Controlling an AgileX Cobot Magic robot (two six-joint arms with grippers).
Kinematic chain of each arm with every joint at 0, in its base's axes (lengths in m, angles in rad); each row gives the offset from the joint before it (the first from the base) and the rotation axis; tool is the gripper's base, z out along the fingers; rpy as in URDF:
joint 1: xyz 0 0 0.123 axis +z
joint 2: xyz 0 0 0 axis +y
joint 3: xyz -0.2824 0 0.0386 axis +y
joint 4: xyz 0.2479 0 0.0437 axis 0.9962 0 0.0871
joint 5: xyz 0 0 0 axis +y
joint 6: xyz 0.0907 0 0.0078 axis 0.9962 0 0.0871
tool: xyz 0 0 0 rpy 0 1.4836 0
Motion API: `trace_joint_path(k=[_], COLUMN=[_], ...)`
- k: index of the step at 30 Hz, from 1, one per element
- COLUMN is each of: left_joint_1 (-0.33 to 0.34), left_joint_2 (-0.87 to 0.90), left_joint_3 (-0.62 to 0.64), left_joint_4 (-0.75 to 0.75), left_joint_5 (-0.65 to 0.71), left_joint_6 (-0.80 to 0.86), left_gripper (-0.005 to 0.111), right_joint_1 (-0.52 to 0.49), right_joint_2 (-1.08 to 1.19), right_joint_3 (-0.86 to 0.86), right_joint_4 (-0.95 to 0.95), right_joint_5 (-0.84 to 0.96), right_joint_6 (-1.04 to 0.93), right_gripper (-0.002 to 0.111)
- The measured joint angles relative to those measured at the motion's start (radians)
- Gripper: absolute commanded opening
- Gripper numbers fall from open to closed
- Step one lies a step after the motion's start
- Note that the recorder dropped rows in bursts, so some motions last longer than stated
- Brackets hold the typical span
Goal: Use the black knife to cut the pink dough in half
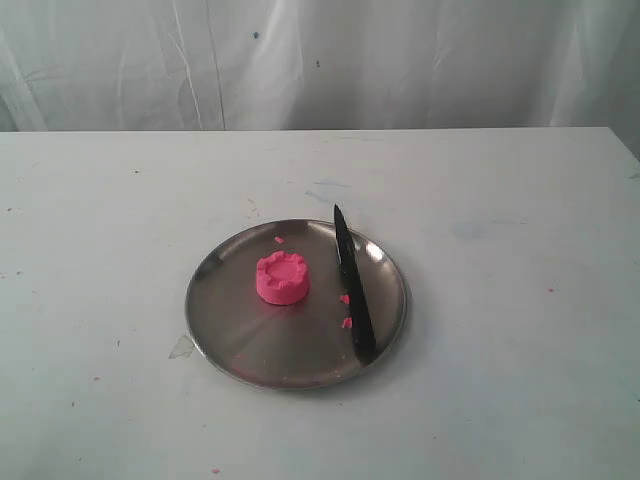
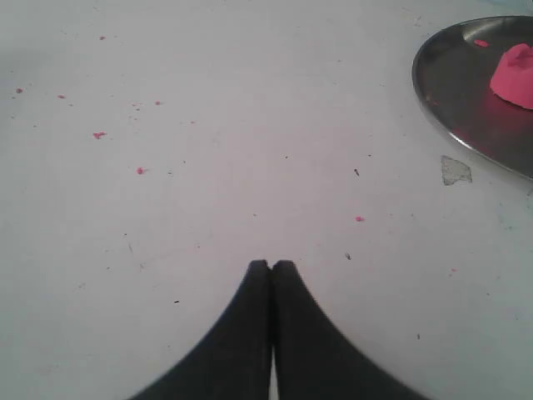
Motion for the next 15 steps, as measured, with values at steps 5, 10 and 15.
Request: trace_joint_path(k=[5,10,15], left_joint_1=[0.000,0.000,0.000], left_joint_2=[0.000,0.000,0.000], left_joint_3=[0.000,0.000,0.000], left_joint_4=[0.000,0.000,0.000], left_joint_5=[0.000,0.000,0.000], left_joint_6=[0.000,0.000,0.000], left_gripper=[0.000,0.000,0.000], right_joint_1=[0.000,0.000,0.000], right_joint_2=[0.000,0.000,0.000], right_joint_3=[0.000,0.000,0.000], right_joint_4=[0.000,0.000,0.000], right_joint_5=[-0.164,-0.265,-0.313], right_joint_6=[-0.002,-0.002,0.002], right_gripper=[0.000,0.000,0.000])
